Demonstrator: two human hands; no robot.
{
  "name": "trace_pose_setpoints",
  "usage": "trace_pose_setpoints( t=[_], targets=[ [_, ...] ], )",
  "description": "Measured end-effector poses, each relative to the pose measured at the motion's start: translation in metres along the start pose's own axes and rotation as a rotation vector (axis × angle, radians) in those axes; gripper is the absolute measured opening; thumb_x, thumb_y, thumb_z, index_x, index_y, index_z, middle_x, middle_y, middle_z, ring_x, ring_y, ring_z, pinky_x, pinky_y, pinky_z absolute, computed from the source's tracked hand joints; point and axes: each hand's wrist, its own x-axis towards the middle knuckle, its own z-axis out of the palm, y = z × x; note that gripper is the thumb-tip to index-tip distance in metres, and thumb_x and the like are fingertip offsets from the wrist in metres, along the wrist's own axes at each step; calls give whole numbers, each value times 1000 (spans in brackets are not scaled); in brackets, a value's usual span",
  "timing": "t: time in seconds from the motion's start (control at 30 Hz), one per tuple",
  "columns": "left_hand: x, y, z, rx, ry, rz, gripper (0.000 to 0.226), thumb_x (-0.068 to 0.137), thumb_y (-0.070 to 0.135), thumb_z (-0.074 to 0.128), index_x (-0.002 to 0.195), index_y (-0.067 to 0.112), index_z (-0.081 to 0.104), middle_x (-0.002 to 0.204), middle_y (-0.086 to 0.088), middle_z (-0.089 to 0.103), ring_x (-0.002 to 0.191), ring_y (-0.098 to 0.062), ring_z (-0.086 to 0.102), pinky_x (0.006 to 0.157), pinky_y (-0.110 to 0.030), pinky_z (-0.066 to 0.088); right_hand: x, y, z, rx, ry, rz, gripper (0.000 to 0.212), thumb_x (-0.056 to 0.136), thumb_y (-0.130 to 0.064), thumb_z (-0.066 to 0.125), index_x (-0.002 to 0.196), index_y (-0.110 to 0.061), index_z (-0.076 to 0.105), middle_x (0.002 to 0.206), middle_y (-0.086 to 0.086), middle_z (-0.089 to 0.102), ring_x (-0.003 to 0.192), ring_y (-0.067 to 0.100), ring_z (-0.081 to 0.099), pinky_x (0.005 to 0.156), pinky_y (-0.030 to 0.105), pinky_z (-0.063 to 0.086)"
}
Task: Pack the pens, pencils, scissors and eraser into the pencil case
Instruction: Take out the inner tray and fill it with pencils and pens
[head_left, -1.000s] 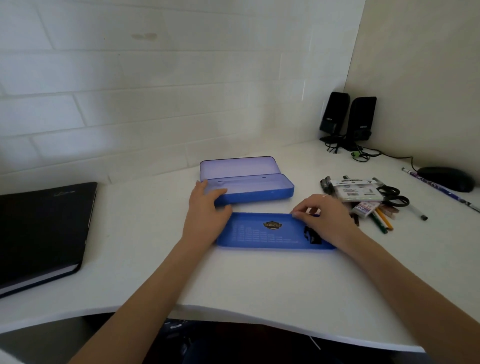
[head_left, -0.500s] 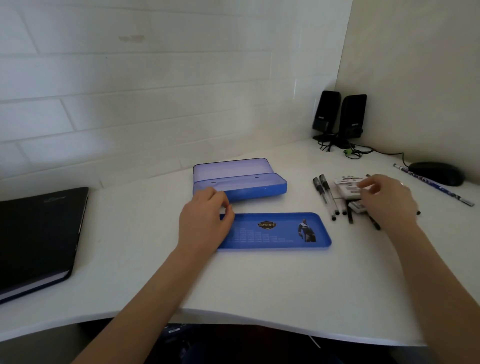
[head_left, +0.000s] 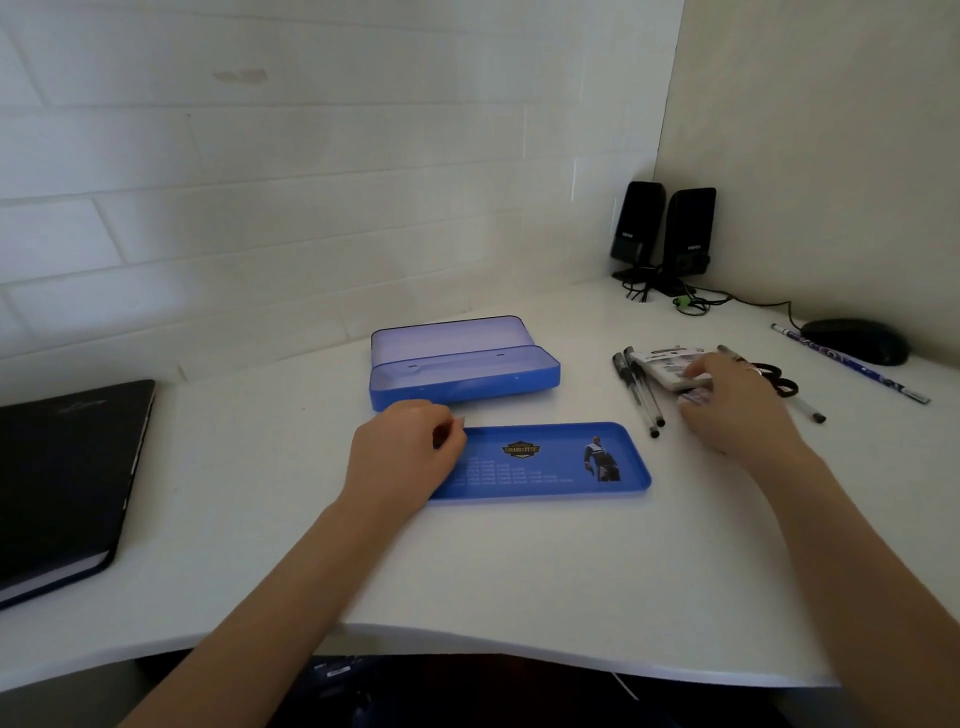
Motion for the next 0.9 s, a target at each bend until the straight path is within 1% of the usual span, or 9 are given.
trace_pose_setpoints(
  t=[0.2, 0.33, 0.4, 0.47, 0.5, 0.57, 0.63, 0.73, 0.9],
  targets=[
    [6, 12, 6, -38, -62, 73, 36, 91, 36, 47, 67, 12, 55, 69, 2, 57, 73, -14, 51, 53, -25, 34, 0, -4, 4, 63, 1, -114, 32, 84, -11, 62, 114, -19, 58, 111, 4, 63, 96, 20, 57, 81, 33, 46],
    [14, 21, 8, -21, -96, 124, 33, 91, 39, 45, 74, 17, 62, 78, 5, 62, 80, -12, 53, 58, -27, 40, 1, -11, 4, 303, -83, -149, 36, 86, -5, 61, 115, -23, 55, 100, 0, 63, 89, 17, 60, 74, 24, 46],
    [21, 25, 11, -21, -113, 149, 31, 91, 39, 45, 74, 18, 62, 77, 6, 60, 78, -12, 53, 55, -25, 36, 5, -7, 0, 323, 71, -64, 26, 89, -3, 54, 109, -19, 56, 94, 4, 62, 81, 19, 59, 63, 28, 47],
    [29, 28, 15, -25, -126, 174, 32, 91, 38, 46, 69, 17, 58, 72, 6, 56, 71, -12, 50, 51, -21, 29, 7, 3, -6, 227, 221, 59, 15, 89, -8, 54, 104, -13, 56, 93, 9, 61, 81, 24, 57, 67, 36, 50],
    [33, 29, 17, -37, -131, 180, 32, 90, 36, 46, 67, 17, 54, 70, 6, 55, 69, -13, 50, 50, -21, 28, 8, 7, -8, 163, 228, 111, 14, 88, -14, 58, 101, -12, 56, 94, 11, 62, 85, 26, 57, 72, 40, 51],
    [39, 31, 21, -68, -139, 177, 30, 90, 35, 47, 64, 20, 48, 68, 6, 53, 67, -15, 49, 53, -27, 30, 8, 9, -8, 80, 118, 191, 19, 85, -26, 63, 95, -11, 55, 95, 11, 62, 87, 26, 57, 76, 40, 50],
    [42, 31, 26, -116, -141, 146, 27, 89, 34, 49, 67, 19, 50, 70, 6, 55, 70, -17, 52, 59, -30, 37, 9, 7, -6, 56, 9, 221, 24, 83, -32, 65, 93, -11, 58, 90, 8, 59, 82, 23, 54, 73, 35, 46],
    [43, 26, 29, -297, -150, 75, 16, 87, 30, 56, 76, 20, 60, 72, 6, 63, 70, -14, 58, 67, -34, 49, 10, 4, -4, -18, -28, 209, 32, 84, -32, 65, 104, -7, 60, 98, 11, 62, 83, 24, 54, 71, 32, 44],
    [42, 20, 30, -376, -162, 43, 7, 84, 24, 59, 78, 24, 62, 72, 7, 64, 70, -8, 58, 69, -36, 52, 9, -3, -1, -49, -70, 152, 29, 88, -27, 61, 105, -5, 64, 106, 16, 66, 89, 26, 59, 83, 38, 49]
  ],
)
